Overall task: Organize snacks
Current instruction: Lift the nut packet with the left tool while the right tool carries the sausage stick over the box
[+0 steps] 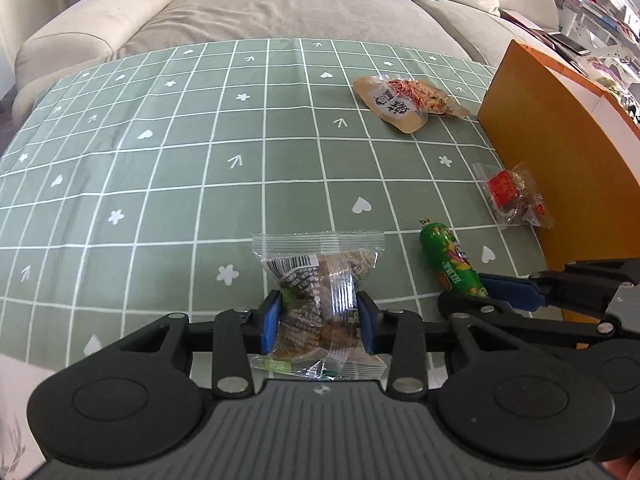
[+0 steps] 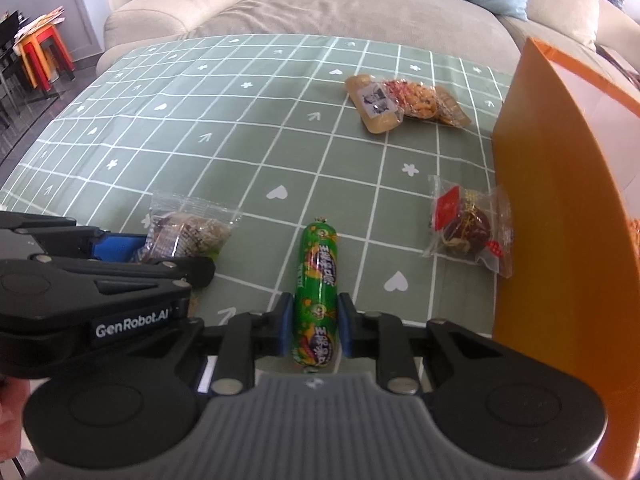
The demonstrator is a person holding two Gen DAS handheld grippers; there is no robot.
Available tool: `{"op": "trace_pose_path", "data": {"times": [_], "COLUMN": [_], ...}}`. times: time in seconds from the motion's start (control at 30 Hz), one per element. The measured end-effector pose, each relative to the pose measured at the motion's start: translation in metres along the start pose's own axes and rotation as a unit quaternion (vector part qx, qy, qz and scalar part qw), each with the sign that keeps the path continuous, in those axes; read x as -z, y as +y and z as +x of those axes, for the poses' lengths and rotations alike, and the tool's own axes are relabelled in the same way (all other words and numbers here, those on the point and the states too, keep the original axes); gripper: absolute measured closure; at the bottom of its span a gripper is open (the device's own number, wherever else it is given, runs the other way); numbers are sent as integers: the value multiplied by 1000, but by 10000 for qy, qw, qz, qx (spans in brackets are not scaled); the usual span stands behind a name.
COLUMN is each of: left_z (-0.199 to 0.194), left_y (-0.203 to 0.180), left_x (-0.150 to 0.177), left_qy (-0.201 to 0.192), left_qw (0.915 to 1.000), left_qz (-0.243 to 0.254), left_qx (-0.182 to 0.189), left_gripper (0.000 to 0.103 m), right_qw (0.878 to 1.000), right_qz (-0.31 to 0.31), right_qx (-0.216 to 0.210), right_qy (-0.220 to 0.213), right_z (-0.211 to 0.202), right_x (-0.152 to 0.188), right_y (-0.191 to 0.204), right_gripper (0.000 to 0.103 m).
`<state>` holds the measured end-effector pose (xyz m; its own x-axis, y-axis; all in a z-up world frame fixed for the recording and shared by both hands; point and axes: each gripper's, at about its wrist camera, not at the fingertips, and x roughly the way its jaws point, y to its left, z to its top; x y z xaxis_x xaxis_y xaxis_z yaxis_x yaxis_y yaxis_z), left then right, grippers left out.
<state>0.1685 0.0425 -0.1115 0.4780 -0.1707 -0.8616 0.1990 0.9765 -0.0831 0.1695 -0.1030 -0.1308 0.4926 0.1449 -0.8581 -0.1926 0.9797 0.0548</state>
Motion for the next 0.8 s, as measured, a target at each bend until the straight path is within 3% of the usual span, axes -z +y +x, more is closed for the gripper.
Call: {"op": "trace_pose_path", "data": {"times": [0.37,0.57,0.8], "left_z": [-48,-76,-94], "left_y": [-2,-20,-56], "left_x": [-7,-18,-36], "left_qy": [-288,-563,-572], "left_qw": [9971,9959,9949], "left_qz": [-710,-704,-743], "left_qx": [6,112,376], "left_gripper": [60,60,60], "right_qw": [9985,9967,9941], "right_qz": [-368,-442,-705], "right_qx": [-105,-64,137], "right_qy": [-388,-678,-814], "right_z": [-46,-78,-109], "right_x": [-6,-7,-11], "right_y": [2,-10,-36], "right_gripper": [83,83,83]}}
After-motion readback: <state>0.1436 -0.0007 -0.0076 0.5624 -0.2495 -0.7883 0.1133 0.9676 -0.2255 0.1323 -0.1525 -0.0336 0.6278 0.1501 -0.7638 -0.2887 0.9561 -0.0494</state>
